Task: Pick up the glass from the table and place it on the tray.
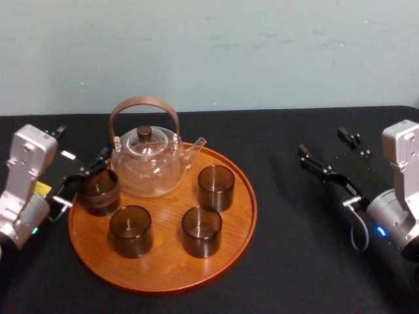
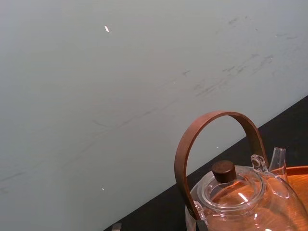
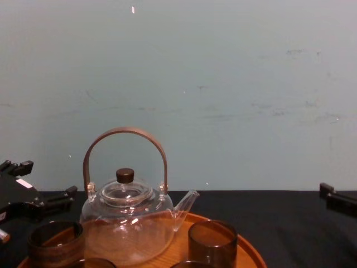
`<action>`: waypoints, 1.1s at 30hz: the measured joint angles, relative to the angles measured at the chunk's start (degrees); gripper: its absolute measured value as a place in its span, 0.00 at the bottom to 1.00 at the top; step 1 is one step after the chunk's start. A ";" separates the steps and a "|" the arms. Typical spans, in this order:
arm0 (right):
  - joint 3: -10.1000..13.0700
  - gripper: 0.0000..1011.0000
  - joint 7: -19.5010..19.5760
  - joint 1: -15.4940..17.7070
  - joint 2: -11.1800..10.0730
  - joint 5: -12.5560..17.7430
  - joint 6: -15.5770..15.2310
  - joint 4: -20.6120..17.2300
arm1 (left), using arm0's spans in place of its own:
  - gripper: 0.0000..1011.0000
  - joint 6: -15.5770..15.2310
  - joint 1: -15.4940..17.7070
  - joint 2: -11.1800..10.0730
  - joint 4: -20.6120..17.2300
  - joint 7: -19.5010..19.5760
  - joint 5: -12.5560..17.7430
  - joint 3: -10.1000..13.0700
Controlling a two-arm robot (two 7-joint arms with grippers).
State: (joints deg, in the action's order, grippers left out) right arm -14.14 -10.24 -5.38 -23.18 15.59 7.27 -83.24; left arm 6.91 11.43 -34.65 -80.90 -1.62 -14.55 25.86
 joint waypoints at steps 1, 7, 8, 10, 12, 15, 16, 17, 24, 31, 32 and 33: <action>0.01 0.99 0.00 -0.03 0.24 -0.13 0.11 0.37 | 0.99 0.00 0.00 0.00 0.00 0.00 0.00 0.00; 0.10 0.99 -0.25 -0.53 1.49 -0.98 0.28 2.67 | 0.99 0.00 0.00 0.00 0.00 0.00 0.00 0.00; 0.11 0.99 -0.33 -0.61 1.62 -1.08 0.28 2.94 | 0.99 0.00 0.00 0.00 0.00 0.00 0.00 0.00; 0.16 0.99 -0.52 -0.81 1.96 -1.41 0.24 3.64 | 0.99 0.00 0.00 0.00 0.00 0.00 0.00 0.00; 0.22 0.99 -0.60 -0.95 2.20 -1.64 0.16 4.02 | 0.99 0.00 0.00 0.00 0.00 0.00 0.00 0.00; 0.44 0.99 -0.80 -1.15 2.55 -2.08 -0.03 4.65 | 0.99 0.00 0.00 0.00 0.00 0.00 0.00 0.00; 0.54 0.99 -0.87 -1.22 2.72 -2.31 -0.16 4.86 | 0.99 0.00 0.00 0.00 0.00 0.00 0.00 0.00; 0.60 0.99 -0.90 -1.27 2.79 -2.44 -0.22 4.96 | 0.99 0.00 0.00 0.00 0.00 0.00 0.00 0.00; 0.78 0.99 -0.98 -1.40 3.05 -2.98 -0.49 5.28 | 0.99 0.00 0.00 0.00 0.00 0.00 0.00 0.00; 0.71 0.99 -0.98 -1.39 2.95 -2.90 -0.49 5.18 | 0.99 0.00 0.00 0.00 0.00 0.00 0.00 0.00; 0.70 0.99 -0.98 -1.39 2.95 -2.89 -0.49 5.16 | 0.99 0.00 0.00 0.00 0.00 0.00 0.00 0.00; 0.70 0.99 -0.98 -1.39 2.94 -2.87 -0.48 5.16 | 0.99 0.00 0.00 0.00 0.00 0.00 0.00 0.00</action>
State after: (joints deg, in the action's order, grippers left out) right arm -13.44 -11.22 -6.77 -20.24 12.72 6.79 -78.08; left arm 6.91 11.43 -34.65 -80.90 -1.62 -14.55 25.86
